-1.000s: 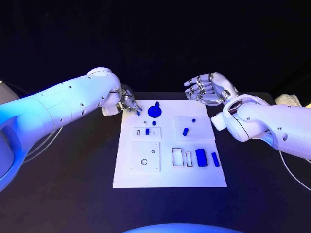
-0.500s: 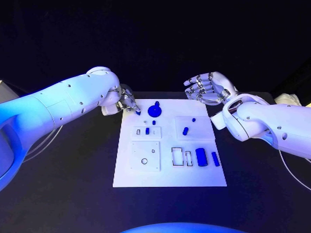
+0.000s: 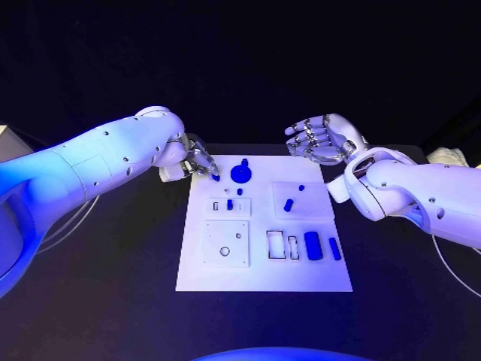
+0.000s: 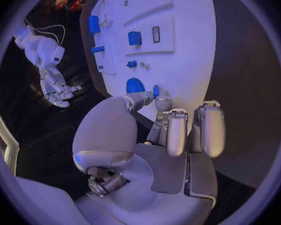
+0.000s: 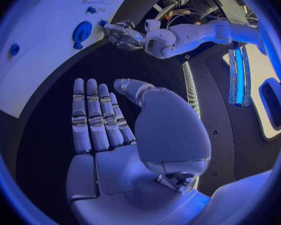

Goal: Assemble the parts on the task board

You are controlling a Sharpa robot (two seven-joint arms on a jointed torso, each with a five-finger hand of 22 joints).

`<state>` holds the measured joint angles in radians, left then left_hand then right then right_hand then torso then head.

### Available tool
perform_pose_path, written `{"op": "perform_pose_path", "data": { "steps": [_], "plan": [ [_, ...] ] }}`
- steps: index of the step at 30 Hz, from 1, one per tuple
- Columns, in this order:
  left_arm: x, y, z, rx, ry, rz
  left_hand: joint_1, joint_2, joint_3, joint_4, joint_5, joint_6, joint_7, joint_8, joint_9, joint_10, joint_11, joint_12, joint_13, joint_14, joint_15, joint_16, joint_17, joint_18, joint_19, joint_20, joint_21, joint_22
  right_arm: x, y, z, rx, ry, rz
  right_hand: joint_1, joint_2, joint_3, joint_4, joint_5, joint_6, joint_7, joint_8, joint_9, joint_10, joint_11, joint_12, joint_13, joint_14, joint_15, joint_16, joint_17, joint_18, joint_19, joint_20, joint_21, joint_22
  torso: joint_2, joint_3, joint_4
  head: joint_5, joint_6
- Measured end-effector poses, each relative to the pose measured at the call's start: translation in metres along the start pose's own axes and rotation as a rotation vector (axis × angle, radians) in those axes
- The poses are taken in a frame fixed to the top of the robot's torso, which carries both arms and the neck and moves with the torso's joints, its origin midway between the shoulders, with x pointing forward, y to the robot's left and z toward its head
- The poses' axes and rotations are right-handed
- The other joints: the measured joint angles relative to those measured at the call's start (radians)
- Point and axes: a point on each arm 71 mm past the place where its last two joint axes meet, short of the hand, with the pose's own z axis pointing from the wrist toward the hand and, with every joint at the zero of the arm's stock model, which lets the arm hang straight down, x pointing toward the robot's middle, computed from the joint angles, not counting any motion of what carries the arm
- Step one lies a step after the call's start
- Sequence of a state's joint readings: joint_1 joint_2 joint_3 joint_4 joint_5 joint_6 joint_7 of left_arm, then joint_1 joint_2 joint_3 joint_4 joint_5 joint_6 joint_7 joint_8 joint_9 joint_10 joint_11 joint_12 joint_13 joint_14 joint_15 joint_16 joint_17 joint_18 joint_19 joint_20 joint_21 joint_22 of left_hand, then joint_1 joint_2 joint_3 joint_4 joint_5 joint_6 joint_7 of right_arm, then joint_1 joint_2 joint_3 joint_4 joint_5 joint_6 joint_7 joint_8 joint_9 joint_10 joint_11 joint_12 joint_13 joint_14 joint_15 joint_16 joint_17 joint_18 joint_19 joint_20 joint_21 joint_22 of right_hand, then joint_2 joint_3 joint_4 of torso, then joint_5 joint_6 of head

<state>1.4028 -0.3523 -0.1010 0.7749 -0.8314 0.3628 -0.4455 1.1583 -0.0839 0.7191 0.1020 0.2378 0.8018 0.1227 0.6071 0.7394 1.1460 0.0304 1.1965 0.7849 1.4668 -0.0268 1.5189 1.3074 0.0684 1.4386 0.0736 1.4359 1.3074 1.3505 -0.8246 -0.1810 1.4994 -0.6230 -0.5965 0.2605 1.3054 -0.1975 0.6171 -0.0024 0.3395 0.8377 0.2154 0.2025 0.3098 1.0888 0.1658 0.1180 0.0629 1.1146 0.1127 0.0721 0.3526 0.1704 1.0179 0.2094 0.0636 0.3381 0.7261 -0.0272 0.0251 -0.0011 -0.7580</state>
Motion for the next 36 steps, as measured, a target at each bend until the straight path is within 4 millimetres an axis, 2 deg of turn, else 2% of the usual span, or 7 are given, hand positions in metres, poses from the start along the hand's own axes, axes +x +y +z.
{"op": "perform_pose_path", "data": {
  "steps": [2, 3, 7, 11, 17, 26, 36],
  "plan": [
    [0.0, 0.002, -0.001, 0.002, 0.004, -0.022, -0.012, -0.007, 0.0, 0.0, 0.029, 0.008, -0.004, 0.004, 0.0, 0.01, -0.002, 0.007, 0.012, 0.0, 0.0, 0.003, 0.0, -0.002, 0.004, -0.004, 0.004, 0.0, 0.0, 0.0, 0.0, 0.002, 0.0, 0.0, 0.0, 0.0, 0.0, 0.0, 0.003, -0.004, -0.003, -0.003, 0.0, -0.003, 0.003, -0.004, 0.0, 0.0, 0.0, 0.0, -0.001, 0.0, 0.0, 0.0, 0.0, -0.002, 0.0, 0.0, 0.0, 0.002, 0.0],
    [0.0, 0.003, -0.001, 0.004, 0.006, -0.031, -0.029, -0.014, 0.0, 0.0, 0.076, 0.019, -0.007, 0.009, 0.0, 0.024, -0.006, 0.018, 0.029, 0.001, -0.006, 0.011, 0.0, -0.017, 0.015, -0.006, 0.014, 0.0, 0.0, 0.0, 0.0, 0.003, 0.001, 0.0, 0.0, 0.0, 0.0, 0.0, 0.003, -0.004, -0.003, -0.003, 0.0, -0.003, 0.003, -0.004, 0.0, 0.0, 0.0, 0.0, -0.001, 0.0, 0.0, 0.0, 0.0, -0.002, 0.0, 0.0, 0.0, 0.002, 0.0],
    [0.0, 0.009, -0.005, 0.015, 0.011, -0.069, -0.063, -0.031, -0.005, -0.005, 0.197, 0.038, -0.016, 0.02, 0.0, 0.061, -0.022, 0.035, 0.065, -0.001, -0.019, 0.018, 0.0, -0.016, 0.027, -0.013, 0.038, 0.0, -0.001, -0.001, 0.0, 0.007, 0.001, 0.0, 0.0, 0.0, 0.0, 0.0, 0.003, -0.004, -0.003, -0.003, -0.001, -0.004, 0.003, -0.004, 0.0, 0.0, 0.0, 0.0, -0.003, 0.0, 0.0, 0.0, 0.0, -0.005, 0.0, 0.0, 0.0, 0.0, 0.001],
    [0.003, 0.011, -0.012, 0.038, 0.016, -0.089, -0.074, -0.043, -0.01, -0.01, 0.254, 0.052, -0.02, 0.02, 0.0, 0.084, -0.027, 0.046, 0.087, 0.0, -0.022, 0.026, 0.0, -0.016, 0.027, -0.013, 0.043, 0.0, -0.001, -0.002, -0.001, 0.011, 0.002, 0.0, 0.0, 0.0, 0.0, 0.0, 0.003, -0.004, -0.003, -0.003, -0.001, -0.003, 0.003, -0.004, 0.0, -0.004, 0.004, 0.0, -0.004, 0.0, -0.004, 0.004, 0.0, -0.007, -0.001, 0.0, 0.0007, -0.001, 0.003],
    [0.012, 0.008, -0.022, 0.077, 0.026, -0.097, -0.079, -0.047, -0.013, -0.013, 0.275, 0.064, -0.025, 0.02, 0.001, 0.102, -0.031, 0.055, 0.11, -0.003, -0.025, 0.026, 0.0, -0.016, 0.028, -0.019, 0.047, 0.0, -0.002, -0.003, -0.001, 0.015, 0.001, 0.0, 0.0, 0.0, 0.0, 0.0, 0.003, -0.004, -0.003, -0.003, -0.001, -0.003, 0.003, -0.004, 0.0, -0.004, 0.004, 0.0, -0.004, 0.0, -0.004, 0.004, 0.0, -0.007, -0.004, 0.0, 0.0046, 0.001, 0.001],
    [0.029, 0.008, -0.034, 0.108, 0.009, -0.056, -0.099, -0.067, -0.019, -0.02, 0.355, 0.089, -0.036, 0.019, 0.001, 0.137, -0.041, 0.07, 0.153, 0.0, -0.036, 0.026, 0.0, -0.031, 0.026, -0.027, 0.061, 0.0, -0.003, -0.005, -0.002, 0.02, 0.001, -0.001, 0.0, 0.0, 0.0, 0.0, 0.003, -0.004, -0.003, -0.003, -0.001, -0.003, 0.003, -0.004, 0.0, -0.004, 0.004, 0.0, -0.005, 0.0, -0.004, 0.004, 0.0, -0.01, -0.008, -0.001, 0.0083, 0.006, -0.001],
    [0.047, 0.009, -0.037, 0.099, -0.044, 0.046, -0.103, -0.071, -0.019, -0.02, 0.37, 0.096, -0.036, 0.018, 0.03, 0.154, -0.043, 0.085, 0.183, 0.0, -0.036, 0.038, 0.0, -0.031, 0.026, -0.027, 0.066, 0.0, -0.004, -0.006, -0.003, 0.022, 0.001, -0.001, 0.0, 0.0, 0.0, 0.0, 0.003, -0.004, -0.002, -0.007, -0.002, -0.007, 0.007, -0.008, 0.0, -0.004, 0.004, 0.0, -0.009, 0.0, -0.004, 0.004, 0.0, -0.017, -0.009, -0.0018, 0.0111, 0.014, -0.007]
  ]
}}
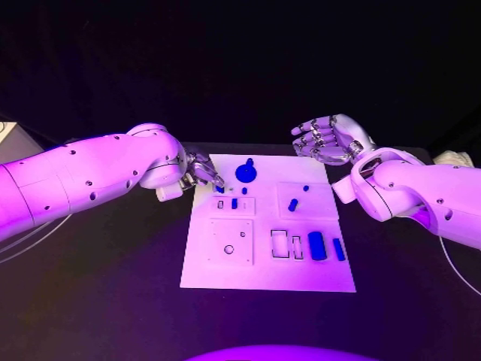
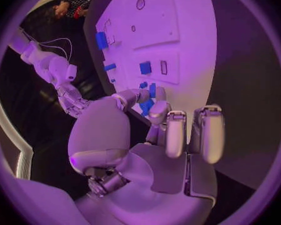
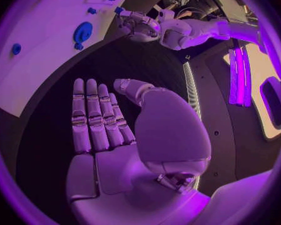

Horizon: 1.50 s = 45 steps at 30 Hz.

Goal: Assemble the parts on the task board

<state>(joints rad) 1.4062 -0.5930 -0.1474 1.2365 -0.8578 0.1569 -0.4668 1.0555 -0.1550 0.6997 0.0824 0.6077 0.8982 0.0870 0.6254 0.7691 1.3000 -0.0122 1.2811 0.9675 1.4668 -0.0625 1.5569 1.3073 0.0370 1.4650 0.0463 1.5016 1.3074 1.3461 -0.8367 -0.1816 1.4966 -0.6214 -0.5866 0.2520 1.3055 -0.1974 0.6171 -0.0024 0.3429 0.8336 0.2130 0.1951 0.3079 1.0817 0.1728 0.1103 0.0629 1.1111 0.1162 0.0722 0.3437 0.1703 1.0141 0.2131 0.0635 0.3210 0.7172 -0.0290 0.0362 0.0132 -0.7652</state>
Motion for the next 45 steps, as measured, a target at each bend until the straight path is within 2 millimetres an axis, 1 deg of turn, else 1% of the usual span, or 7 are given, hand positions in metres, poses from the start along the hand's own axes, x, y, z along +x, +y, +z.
{"op": "perform_pose_path", "data": {
  "steps": [5, 9, 11, 19, 21, 30, 45],
  "plan": [
    [0.009, 0.003, 0.001, -0.017, -0.001, 0.033, -0.005, -0.005, 0.0, 0.0, 0.0, 0.005, -0.005, 0.0, 0.006, 0.004, -0.003, 0.005, 0.009, 0.0, 0.0, 0.0, 0.0, 0.0, 0.0, 0.0, 0.0, 0.0, 0.0, 0.0, 0.0, 0.0, 0.001, 0.0, 0.0, 0.0, 0.0, 0.0, 0.0, -0.006, -0.001, 0.0, 0.0, 0.0, 0.0, 0.0, 0.0, 0.0, 0.0, 0.0, -0.001, 0.0, 0.0, 0.0, 0.0, -0.001, 0.0, 0.0006, 0.0006, 0.005, -0.003],
    [0.014, 0.004, 0.002, -0.026, 0.001, 0.05, -0.005, -0.005, 0.0, 0.0, 0.008, 0.01, -0.003, -0.003, 0.014, 0.01, 0.0, 0.012, 0.02, 0.0, 0.0, 0.0, 0.0, 0.0, 0.001, 0.0, 0.006, 0.0, 0.0, -0.001, 0.0, 0.001, 0.005, 0.002, 0.0, 0.0, 0.0, 0.0, 0.0, -0.006, -0.001, 0.0, -0.001, 0.0, 0.0, -0.004, 0.0, -0.004, 0.004, 0.0, -0.005, 0.0, -0.004, 0.004, 0.0, -0.007, 0.0, 0.0008, -0.0006, 0.009, -0.005],
    [0.016, 0.004, 0.002, -0.028, 0.004, 0.053, -0.005, -0.005, 0.0, 0.0, 0.012, 0.01, -0.003, -0.003, 0.014, 0.014, -0.004, 0.014, 0.027, 0.0, 0.0, 0.0, 0.0, 0.0, 0.004, -0.004, 0.008, 0.0, 0.001, -0.001, 0.0, 0.002, 0.009, 0.003, 0.0, 0.0, -0.003, 0.003, 0.0, -0.006, -0.001, -0.004, -0.001, -0.004, 0.004, -0.004, 0.0, -0.004, 0.004, 0.0, -0.006, 0.0, -0.004, 0.004, 0.0, -0.011, 0.0, 0.0006, -0.0012, 0.011, -0.006],
    [0.023, 0.003, 0.0, -0.026, 0.016, 0.064, -0.005, -0.005, 0.0, 0.0, 0.017, 0.011, -0.004, -0.006, 0.019, 0.016, -0.005, 0.015, 0.032, 0.0, 0.0, 0.004, 0.0, 0.0, 0.004, -0.003, 0.008, 0.0, 0.003, -0.001, 0.0, 0.005, 0.03, 0.011, 0.0, 0.0, -0.003, 0.003, 0.0, -0.006, -0.001, -0.004, -0.002, -0.004, 0.004, -0.008, 0.0, -0.007, 0.007, 0.0, -0.008, 0.0, -0.004, 0.004, 0.0, -0.014, 0.001, 0.0012, -0.0027, 0.016, -0.008],
    [0.023, 0.003, 0.0, -0.028, 0.016, 0.066, -0.005, -0.005, 0.0, 0.0, 0.017, 0.011, -0.004, -0.006, 0.019, 0.016, -0.005, 0.015, 0.032, 0.0, 0.0, 0.004, 0.0, 0.0, 0.004, -0.003, 0.008, 0.0, 0.003, -0.001, 0.0, 0.005, 0.035, 0.013, 0.0, 0.0, -0.003, 0.003, 0.0, -0.006, -0.001, -0.004, -0.002, -0.004, 0.004, -0.008, 0.0, -0.007, 0.007, 0.0, -0.009, 0.0, -0.004, 0.004, 0.0, -0.017, 0.001, 0.0006, -0.0025, 0.016, -0.01],
    [0.026, 0.001, -0.001, -0.036, 0.014, 0.069, -0.006, -0.006, 0.0, 0.0, 0.017, 0.011, -0.004, -0.003, 0.019, 0.016, -0.005, 0.015, 0.032, 0.0, 0.0, 0.004, 0.0, 0.0, 0.0, -0.007, 0.008, 0.0, 0.003, -0.003, 0.0, 0.011, 0.046, 0.017, -0.004, -0.004, -0.003, 0.003, 0.0, -0.006, -0.001, -0.004, -0.002, -0.004, 0.004, -0.008, 0.0, -0.007, 0.007, 0.0, -0.011, 0.0, -0.007, 0.007, 0.0, -0.019, 0.002, 0.0012, -0.0026, 0.019, -0.016],
    [0.025, 0.003, -0.001, -0.049, 0.011, 0.073, -0.013, -0.013, 0.0, 0.0, 0.023, 0.016, -0.009, -0.003, 0.019, 0.016, -0.005, 0.015, 0.032, 0.0, 0.0, 0.004, 0.0, 0.0, 0.0, -0.007, 0.008, 0.0, 0.003, -0.005, 0.001, 0.033, 0.052, 0.043, -0.004, -0.004, -0.003, 0.003, 0.0, -0.006, -0.001, -0.004, -0.003, -0.003, 0.003, -0.008, 0.0, -0.007, 0.007, 0.0, -0.012, 0.0, -0.007, 0.007, 0.0, -0.022, 0.001, 0.0017, -0.0035, 0.018, -0.019]
  ]
}}
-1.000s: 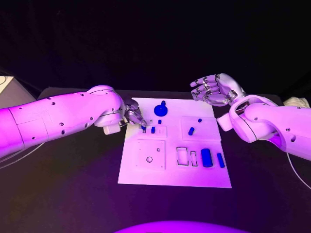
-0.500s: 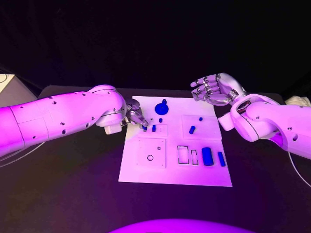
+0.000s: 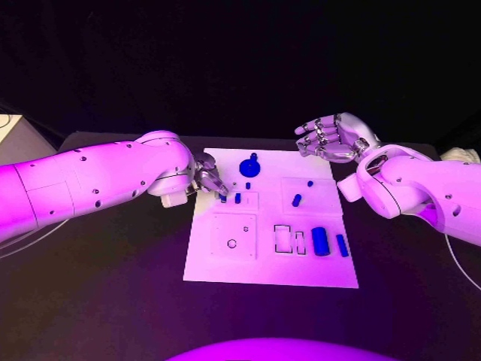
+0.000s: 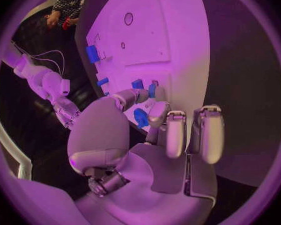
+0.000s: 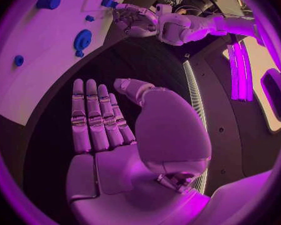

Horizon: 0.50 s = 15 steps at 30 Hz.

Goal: Assemble the parts on the task board

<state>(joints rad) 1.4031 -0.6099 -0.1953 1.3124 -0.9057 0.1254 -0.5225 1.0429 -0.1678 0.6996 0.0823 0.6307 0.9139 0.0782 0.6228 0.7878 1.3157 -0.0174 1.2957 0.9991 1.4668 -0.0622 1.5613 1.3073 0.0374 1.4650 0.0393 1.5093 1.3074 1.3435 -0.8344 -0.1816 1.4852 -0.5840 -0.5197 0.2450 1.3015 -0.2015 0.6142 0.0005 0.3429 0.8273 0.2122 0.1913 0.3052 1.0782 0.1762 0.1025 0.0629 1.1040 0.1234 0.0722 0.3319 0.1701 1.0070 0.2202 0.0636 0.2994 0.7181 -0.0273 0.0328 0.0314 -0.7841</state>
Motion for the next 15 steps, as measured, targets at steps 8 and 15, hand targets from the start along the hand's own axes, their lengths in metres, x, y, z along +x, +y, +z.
{"op": "perform_pose_path", "data": {
  "steps": [8, 15],
  "plan": [
    [-0.0004, 0.0, -0.0001, -0.003, -0.002, 0.01, 0.0, 0.0, 0.0, 0.0, 0.0, 0.0, 0.0, 0.0, 0.0, 0.0, 0.0, 0.0, 0.0, 0.0, 0.0, 0.0, 0.0, 0.0, 0.0, 0.0, 0.0, 0.0, 0.0002, -0.0002, 0.0, 0.003, 0.002, 0.005, 0.0, 0.0, 0.0, 0.0, 0.0, 0.0, 0.0, 0.0, 0.0, 0.0, 0.0, 0.0, 0.0, 0.0, 0.0, 0.0, 0.0, 0.0, 0.0, 0.0, 0.0, 0.0, 0.0, 0.0001, -0.0005, -0.001, -0.004],
    [0.0, 0.0, -0.0002, -0.004, 0.006, 0.02, 0.0, 0.0, 0.0, 0.0, 0.0, 0.0, 0.0, 0.0, 0.0, 0.0, 0.0, 0.0, -0.001, 0.0, 0.0, 0.0, 0.0, 0.0, 0.0, 0.0, 0.0, 0.0, 0.0002, -0.0004, 0.0, 0.005, 0.002, 0.007, 0.0, 0.0, 0.0, 0.0, 0.0, 0.0, 0.0, 0.0, 0.0, 0.0, 0.0, 0.0, 0.0, 0.0, 0.0, 0.0, -0.001, 0.0, 0.0, 0.0, 0.0, -0.002, 0.0, 0.0005, 0.0003, -0.002, -0.006]
  ]
}}
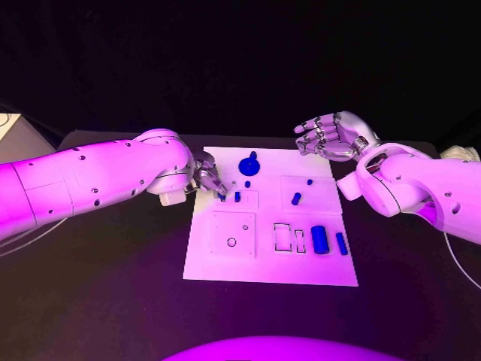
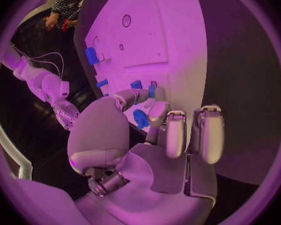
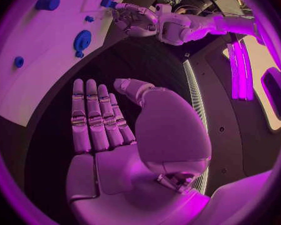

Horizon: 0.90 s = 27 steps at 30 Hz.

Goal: Assemble the parts on the task board

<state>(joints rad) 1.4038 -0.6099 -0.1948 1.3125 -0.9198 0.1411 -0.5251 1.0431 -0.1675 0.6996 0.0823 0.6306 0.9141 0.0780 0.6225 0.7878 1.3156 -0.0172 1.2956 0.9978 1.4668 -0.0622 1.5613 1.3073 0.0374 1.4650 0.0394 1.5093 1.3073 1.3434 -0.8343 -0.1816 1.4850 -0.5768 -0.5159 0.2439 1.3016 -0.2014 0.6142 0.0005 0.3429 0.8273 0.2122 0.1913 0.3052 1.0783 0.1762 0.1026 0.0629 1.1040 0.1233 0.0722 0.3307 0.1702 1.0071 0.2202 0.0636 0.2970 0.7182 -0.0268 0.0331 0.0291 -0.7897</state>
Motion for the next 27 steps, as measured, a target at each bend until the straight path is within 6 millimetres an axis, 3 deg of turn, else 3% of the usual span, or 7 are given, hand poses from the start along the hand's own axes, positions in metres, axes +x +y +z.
{"op": "perform_pose_path", "data": {
  "steps": [27],
  "plan": [
    [0.001, 0.0009, 0.0003, 0.0, 0.024, 0.016, 0.001, 0.001, 0.0, 0.0, 0.001, 0.002, -0.002, 0.0, 0.001, 0.0, 0.0, 0.0, 0.003, 0.0, 0.0, 0.0, 0.0, 0.0, 0.0, 0.0, 0.0, 0.0, 0.0013, -0.0005, 0.0003, 0.002, 0.003, 0.002, 0.0, 0.0, 0.0, 0.0, 0.0, -0.004, -0.004, -0.004, 0.0, 0.0, 0.0, -0.004, 0.0, 0.0, 0.0, 0.0, -0.001, 0.0, 0.0, 0.0, 0.0, -0.003, -0.001, -0.0004, -0.0002, -0.001, -0.005]
  ]
}}
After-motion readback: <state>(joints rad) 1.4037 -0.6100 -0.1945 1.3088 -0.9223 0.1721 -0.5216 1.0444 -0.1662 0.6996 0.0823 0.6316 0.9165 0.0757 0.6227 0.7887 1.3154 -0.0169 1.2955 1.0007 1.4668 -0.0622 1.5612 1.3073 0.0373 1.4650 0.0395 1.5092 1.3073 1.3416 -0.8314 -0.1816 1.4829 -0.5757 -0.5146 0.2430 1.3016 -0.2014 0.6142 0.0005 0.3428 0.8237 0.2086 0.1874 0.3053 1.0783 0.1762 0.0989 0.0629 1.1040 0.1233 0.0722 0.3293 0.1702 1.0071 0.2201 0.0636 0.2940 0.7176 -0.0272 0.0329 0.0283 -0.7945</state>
